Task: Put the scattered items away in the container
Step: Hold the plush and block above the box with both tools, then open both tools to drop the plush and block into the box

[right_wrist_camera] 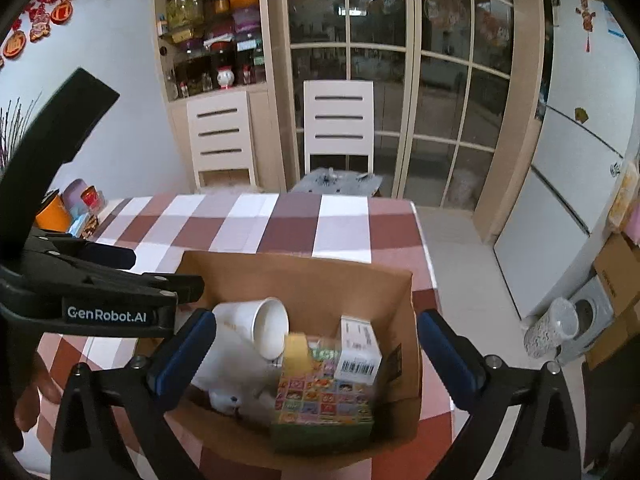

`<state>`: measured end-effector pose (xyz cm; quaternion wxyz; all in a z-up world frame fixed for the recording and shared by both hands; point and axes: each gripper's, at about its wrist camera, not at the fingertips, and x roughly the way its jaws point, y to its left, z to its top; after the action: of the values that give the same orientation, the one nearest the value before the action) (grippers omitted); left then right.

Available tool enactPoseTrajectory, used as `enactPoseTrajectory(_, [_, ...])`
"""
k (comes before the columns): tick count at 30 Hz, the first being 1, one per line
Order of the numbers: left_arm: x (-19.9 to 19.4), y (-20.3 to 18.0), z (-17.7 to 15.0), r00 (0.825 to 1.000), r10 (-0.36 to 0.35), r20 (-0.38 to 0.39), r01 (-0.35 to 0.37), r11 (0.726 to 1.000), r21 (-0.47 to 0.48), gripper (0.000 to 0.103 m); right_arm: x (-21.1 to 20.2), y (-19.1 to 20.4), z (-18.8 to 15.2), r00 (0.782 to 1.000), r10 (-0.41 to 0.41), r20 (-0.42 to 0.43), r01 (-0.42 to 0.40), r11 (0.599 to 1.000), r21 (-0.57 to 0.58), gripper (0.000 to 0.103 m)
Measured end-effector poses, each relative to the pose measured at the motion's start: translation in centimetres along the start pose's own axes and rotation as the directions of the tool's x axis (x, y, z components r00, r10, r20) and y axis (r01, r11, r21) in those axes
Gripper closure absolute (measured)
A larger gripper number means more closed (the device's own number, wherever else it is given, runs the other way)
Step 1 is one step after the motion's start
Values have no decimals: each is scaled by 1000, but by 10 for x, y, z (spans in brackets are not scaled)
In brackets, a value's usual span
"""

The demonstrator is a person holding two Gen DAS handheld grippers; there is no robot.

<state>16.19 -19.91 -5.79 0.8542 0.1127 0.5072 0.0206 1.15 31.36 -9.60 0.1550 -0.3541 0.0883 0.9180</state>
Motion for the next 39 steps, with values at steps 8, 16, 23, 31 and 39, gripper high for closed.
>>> enactPoseTrajectory(8, [1, 3, -2, 1000, 13, -15, -13, 1000, -11, 20, -5, 2, 2, 1000, 14, 16, -14, 1000, 7, 0])
enactPoseTrajectory(16, [-7, 2, -5, 1000, 26, -1, -26, 1000, -1, 20, -10, 3, 3, 1000, 14, 21, -14, 1000, 12, 0])
enactPoseTrajectory(23, [-13, -2, -10, 999, 36, 7, -36, 999, 12, 20, -18, 3, 0, 1000, 7, 22, -8, 1000, 22, 0])
enactPoseTrajectory(31, [-19, -8, -16, 999, 49, 12, -50, 998, 32, 20, -26, 0, -5, 1000, -7, 13, 7, 999, 36, 0])
enactPoseTrajectory(39, [-25, -14, -24, 998, 65, 20, -66, 997, 48, 20, -38, -4, -13, 1000, -22, 14, 22, 998, 52, 0])
